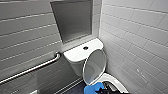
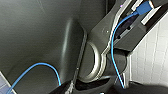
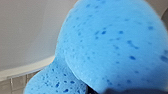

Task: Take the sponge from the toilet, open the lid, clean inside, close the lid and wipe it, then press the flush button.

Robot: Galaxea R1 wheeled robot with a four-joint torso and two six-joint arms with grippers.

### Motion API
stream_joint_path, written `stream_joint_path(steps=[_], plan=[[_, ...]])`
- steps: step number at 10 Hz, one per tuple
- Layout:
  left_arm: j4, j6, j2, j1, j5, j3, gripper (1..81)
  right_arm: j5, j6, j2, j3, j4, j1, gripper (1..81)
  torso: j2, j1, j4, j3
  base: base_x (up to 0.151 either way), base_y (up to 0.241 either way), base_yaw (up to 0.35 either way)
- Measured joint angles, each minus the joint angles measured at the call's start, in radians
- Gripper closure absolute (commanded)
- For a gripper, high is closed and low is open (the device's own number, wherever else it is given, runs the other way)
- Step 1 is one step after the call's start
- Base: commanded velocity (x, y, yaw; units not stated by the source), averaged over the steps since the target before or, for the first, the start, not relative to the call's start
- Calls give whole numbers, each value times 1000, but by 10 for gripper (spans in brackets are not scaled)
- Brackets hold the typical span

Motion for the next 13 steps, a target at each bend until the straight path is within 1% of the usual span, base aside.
stream_joint_path(steps=[3,5,7,8,9,11,13], plan=[[0,0,0,0,0,0,10,42,9,-4,-4,17,-30,811,0,0,0,0,0,0,0],[0,0,0,0,0,0,10,79,9,-48,63,17,-53,811,0,0,0,0,0,0,0],[1,0,0,0,0,0,10,105,9,-140,182,16,-85,811,0,0,0,0,0,0,0],[1,1,0,0,0,0,10,132,9,-202,252,16,-109,811,0,0,0,0,0,0,0],[1,1,0,0,0,0,10,167,9,-257,304,15,-140,811,0,0,0,0,0,0,0],[1,1,0,0,-1,0,10,258,8,-326,377,15,-224,811,0,0,0,0,0,0,0],[1,2,0,0,-1,0,10,314,4,-387,441,13,-287,811,0,0,0,0,0,0,0]])
